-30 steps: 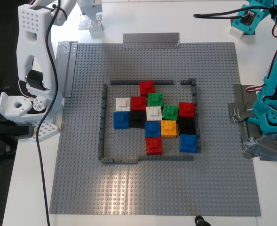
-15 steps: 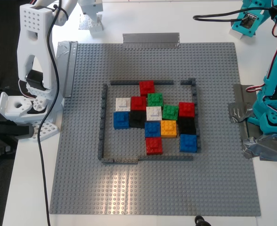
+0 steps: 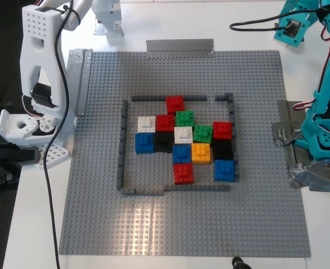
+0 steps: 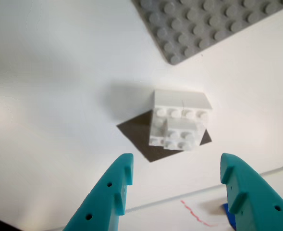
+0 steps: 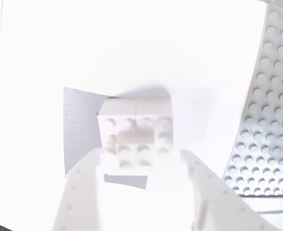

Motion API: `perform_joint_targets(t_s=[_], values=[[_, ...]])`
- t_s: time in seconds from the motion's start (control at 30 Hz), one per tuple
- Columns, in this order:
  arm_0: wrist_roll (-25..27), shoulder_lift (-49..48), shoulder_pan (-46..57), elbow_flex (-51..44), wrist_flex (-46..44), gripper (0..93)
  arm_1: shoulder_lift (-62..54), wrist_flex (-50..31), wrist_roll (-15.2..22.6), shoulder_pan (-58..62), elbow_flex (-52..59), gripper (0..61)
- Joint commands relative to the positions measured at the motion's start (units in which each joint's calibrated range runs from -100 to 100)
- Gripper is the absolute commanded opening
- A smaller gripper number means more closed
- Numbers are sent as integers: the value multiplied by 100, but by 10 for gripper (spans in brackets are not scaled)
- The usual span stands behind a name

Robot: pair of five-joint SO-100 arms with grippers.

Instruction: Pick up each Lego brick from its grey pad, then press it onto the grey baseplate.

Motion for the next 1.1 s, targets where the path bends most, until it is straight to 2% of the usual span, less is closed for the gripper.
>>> perform_joint_targets(t_s=[0.0, 0.2, 0.97, 1.0, 1.07], values=[[46, 9, 2, -29, -157, 203, -627, -107, 58, -12, -79, 177], [31, 284, -5, -38, -540, 202, -387, -67, 68, -19, -513, 169], [-66, 515, 46, -38, -841, 199, 94, -392, 4, -114, -467, 149], [-66, 515, 53, -38, -841, 194, 102, -400, 9, -114, -467, 144], [-71, 524, 53, -29, -841, 167, 111, -408, 9, -114, -467, 88]])
